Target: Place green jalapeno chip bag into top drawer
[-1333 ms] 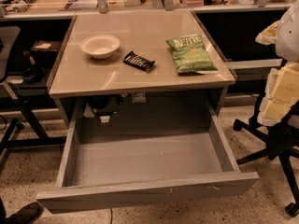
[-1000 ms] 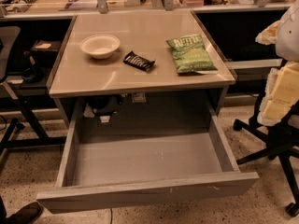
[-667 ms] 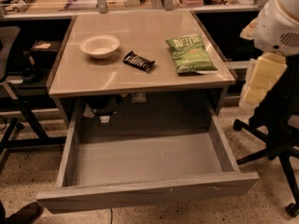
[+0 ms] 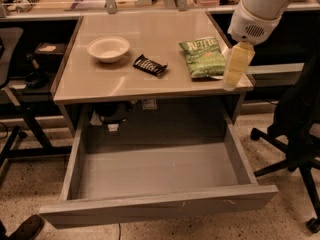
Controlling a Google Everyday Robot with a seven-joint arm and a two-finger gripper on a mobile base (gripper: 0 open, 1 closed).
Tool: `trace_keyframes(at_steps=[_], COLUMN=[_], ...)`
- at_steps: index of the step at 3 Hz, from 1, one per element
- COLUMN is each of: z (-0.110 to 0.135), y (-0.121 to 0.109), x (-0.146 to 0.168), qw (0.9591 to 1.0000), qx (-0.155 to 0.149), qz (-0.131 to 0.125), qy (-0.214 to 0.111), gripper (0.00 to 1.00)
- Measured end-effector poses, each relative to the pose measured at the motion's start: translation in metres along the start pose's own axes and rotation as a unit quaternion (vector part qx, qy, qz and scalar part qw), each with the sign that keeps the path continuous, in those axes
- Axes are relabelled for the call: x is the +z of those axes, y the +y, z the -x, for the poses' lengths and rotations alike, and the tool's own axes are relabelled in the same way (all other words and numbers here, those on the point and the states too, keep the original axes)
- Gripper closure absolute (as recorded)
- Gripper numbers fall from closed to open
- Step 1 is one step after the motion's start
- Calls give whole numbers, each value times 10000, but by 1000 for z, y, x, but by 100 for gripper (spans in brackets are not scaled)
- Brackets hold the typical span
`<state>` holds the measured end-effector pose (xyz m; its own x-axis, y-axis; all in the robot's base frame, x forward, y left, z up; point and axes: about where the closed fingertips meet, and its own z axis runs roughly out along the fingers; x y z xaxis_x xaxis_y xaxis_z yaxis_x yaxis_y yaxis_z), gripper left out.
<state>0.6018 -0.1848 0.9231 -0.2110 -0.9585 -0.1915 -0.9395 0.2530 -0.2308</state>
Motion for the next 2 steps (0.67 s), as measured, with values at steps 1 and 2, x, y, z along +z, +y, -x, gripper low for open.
trace_keyframes(at_steps=[1, 2], z=[5, 7], y=[-4, -12], x=[3, 11], qw=[10000, 9998], qx=[-15, -27], qz=[-21, -62], qy=[-58, -186], gripper=[0, 0])
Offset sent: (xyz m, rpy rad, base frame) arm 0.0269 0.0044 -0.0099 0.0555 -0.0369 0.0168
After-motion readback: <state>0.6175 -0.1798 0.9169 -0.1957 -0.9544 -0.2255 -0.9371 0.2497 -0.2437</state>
